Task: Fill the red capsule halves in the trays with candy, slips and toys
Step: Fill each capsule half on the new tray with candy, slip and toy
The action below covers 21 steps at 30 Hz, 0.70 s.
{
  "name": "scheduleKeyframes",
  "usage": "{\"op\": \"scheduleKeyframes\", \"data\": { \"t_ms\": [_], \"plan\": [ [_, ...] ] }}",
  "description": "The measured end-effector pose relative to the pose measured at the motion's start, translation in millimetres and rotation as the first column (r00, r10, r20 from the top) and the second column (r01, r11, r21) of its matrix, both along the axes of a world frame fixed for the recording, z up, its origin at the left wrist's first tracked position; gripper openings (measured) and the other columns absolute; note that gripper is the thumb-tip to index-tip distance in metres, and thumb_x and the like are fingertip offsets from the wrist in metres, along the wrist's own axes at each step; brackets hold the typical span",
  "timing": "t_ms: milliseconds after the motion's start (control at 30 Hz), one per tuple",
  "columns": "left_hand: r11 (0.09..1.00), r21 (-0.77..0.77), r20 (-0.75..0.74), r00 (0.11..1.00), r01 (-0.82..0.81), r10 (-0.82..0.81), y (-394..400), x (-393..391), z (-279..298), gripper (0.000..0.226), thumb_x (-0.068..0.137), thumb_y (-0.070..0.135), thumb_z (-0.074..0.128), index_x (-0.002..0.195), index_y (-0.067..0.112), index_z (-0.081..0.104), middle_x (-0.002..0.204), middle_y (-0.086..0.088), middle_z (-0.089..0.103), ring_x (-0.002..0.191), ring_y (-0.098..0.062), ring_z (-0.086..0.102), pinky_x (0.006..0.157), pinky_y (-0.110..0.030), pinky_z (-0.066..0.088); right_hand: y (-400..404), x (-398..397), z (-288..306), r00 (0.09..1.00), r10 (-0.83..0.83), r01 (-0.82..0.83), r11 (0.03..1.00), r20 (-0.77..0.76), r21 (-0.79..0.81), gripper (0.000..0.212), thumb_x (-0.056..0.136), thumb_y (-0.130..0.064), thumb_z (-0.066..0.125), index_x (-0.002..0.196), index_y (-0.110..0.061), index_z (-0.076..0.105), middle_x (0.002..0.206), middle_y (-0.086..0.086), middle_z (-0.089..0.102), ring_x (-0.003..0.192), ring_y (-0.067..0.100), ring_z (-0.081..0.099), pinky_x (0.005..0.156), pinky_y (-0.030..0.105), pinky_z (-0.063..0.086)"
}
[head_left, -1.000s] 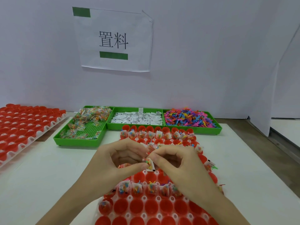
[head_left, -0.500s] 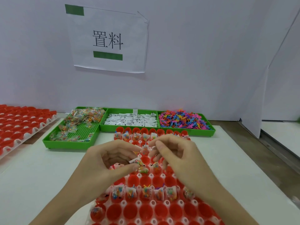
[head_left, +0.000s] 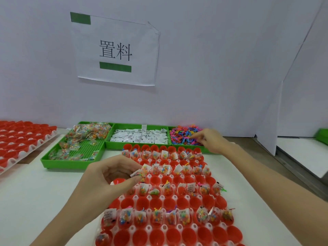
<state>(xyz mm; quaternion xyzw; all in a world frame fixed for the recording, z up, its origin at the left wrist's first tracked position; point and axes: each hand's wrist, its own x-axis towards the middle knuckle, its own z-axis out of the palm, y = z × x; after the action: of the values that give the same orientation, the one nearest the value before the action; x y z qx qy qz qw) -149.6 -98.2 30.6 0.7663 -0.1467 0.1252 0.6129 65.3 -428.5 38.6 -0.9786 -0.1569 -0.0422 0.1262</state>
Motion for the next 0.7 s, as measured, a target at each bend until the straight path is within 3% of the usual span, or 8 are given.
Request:
{"op": "scheduleKeyframes", "data": {
  "t_ms": [133, 233, 333, 433, 567, 633, 700],
  "plan": [
    [1.000, -0.003, 0.001, 1.000, -0.019, 0.019, 2, 4, -1, 0.023, 0.073, 0.018, 0.087, 0.095, 0.020, 0.081, 0.090, -0.006, 0.078, 0.083, -0.022, 0.075, 0.078, -0.024, 0.060, 4, 8, 2, 0.994, 0.104, -0.096, 0.976, 0.032, -0.194, 0.032, 0.097, -0.001, 0.062, 0.120, -0.017, 0.075, 0.126, 0.002, 0.071, 0.109, 0.017, 0.069, 0.092, 0.026, 0.051],
    [1.000, 0.002, 0.000, 1.000, -0.031, 0.031, 1, 4, -1, 0.023, 0.073, 0.016, 0.087, 0.094, 0.021, 0.081, 0.090, -0.005, 0.079, 0.083, -0.021, 0.075, 0.078, -0.022, 0.060, 8, 12, 8, 0.988, 0.141, -0.115, 0.940, 0.061, -0.320, 0.020, 0.095, -0.010, 0.069, 0.112, -0.016, 0.078, 0.118, 0.002, 0.073, 0.106, 0.019, 0.069, 0.079, 0.027, 0.047],
    [0.999, 0.005, 0.001, 0.999, -0.033, 0.033, 1, 2, 0, 0.022, 0.072, 0.015, 0.087, 0.092, 0.023, 0.081, 0.090, -0.005, 0.079, 0.082, -0.020, 0.075, 0.077, -0.022, 0.060, 13, 13, 8, 0.985, 0.144, -0.090, 0.903, 0.098, -0.421, 0.016, 0.095, -0.010, 0.067, 0.109, -0.016, 0.074, 0.116, 0.004, 0.066, 0.101, 0.022, 0.066, 0.073, 0.029, 0.044],
    [0.999, 0.002, 0.002, 0.999, -0.042, 0.042, 1, 1, 2, 0.021, 0.073, 0.014, 0.087, 0.091, 0.023, 0.081, 0.089, -0.005, 0.079, 0.082, -0.020, 0.075, 0.077, -0.022, 0.060, 15, 11, 3, 0.983, 0.125, -0.052, 0.895, 0.137, -0.443, 0.011, 0.096, -0.009, 0.061, 0.104, -0.014, 0.068, 0.111, 0.006, 0.062, 0.095, 0.025, 0.063, 0.078, 0.037, 0.052],
    [0.999, 0.001, -0.001, 0.999, -0.048, 0.048, 0, 1, 3, 0.019, 0.073, 0.013, 0.086, 0.089, 0.022, 0.081, 0.088, -0.006, 0.078, 0.081, -0.021, 0.075, 0.077, -0.023, 0.060, 8, 10, -5, 0.980, 0.084, -0.016, 0.936, 0.180, -0.351, 0.006, 0.098, -0.011, 0.060, 0.101, -0.010, 0.065, 0.105, 0.006, 0.064, 0.093, 0.023, 0.063, 0.081, 0.037, 0.053],
    [0.999, -0.001, -0.001, 0.999, -0.049, 0.049, 0, 1, 3, 0.020, 0.073, 0.013, 0.086, 0.089, 0.023, 0.081, 0.088, -0.006, 0.078, 0.080, -0.021, 0.075, 0.077, -0.023, 0.060, 3, 9, -8, 0.972, 0.029, 0.010, 0.986, 0.233, -0.166, 0.004, 0.098, -0.015, 0.062, 0.098, -0.012, 0.065, 0.097, 0.002, 0.061, 0.091, 0.022, 0.063, 0.076, 0.029, 0.046],
    [0.998, 0.005, 0.000, 0.998, -0.057, 0.057, 0, 0, 4, 0.020, 0.073, 0.015, 0.086, 0.089, 0.023, 0.081, 0.087, -0.005, 0.078, 0.080, -0.021, 0.075, 0.076, -0.023, 0.060, 0, 3, -7, 0.959, -0.080, 0.045, 0.990, 0.271, 0.130, 0.003, 0.096, -0.016, 0.066, 0.095, -0.014, 0.067, 0.095, 0.000, 0.061, 0.086, 0.016, 0.061, 0.074, 0.023, 0.042]
  ]
}}
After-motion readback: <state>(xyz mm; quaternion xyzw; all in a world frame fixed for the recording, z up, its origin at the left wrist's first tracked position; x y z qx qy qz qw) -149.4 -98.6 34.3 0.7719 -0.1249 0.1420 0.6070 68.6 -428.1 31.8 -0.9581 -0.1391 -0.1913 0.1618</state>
